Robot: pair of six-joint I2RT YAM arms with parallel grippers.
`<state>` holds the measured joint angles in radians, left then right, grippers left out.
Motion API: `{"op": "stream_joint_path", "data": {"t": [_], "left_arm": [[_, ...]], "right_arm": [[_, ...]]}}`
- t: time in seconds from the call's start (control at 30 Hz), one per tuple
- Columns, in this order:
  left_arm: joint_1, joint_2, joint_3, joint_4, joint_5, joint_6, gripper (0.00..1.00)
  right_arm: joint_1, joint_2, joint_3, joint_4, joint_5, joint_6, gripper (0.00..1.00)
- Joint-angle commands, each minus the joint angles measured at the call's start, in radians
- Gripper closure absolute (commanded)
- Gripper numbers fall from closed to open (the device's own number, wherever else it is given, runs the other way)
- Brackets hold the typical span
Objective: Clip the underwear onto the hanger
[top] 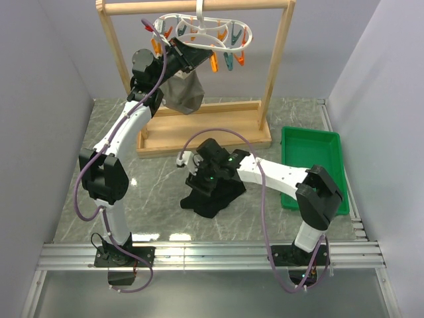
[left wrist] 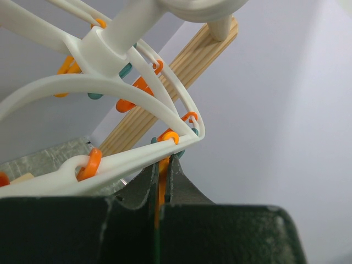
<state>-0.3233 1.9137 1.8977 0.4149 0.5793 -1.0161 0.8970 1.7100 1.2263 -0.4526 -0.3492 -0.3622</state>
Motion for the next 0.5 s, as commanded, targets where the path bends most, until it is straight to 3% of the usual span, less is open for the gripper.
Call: {"op": "stream_joint_path", "data": {"t": [0.0, 0.47], "left_arm": [[-0.01, -0.019, 0.027, 0.053, 0.025, -0.003, 1.0], [-0.01, -0.022, 0.021, 0.051, 0.028, 0.002, 1.0]], "right_arm": [[0.037, 0.028, 0.094, -0.041, -0.05, 0.04, 0.36], [0.143, 0.253, 0.285, -0.253, 0.105, -0.047, 0.31]]}}
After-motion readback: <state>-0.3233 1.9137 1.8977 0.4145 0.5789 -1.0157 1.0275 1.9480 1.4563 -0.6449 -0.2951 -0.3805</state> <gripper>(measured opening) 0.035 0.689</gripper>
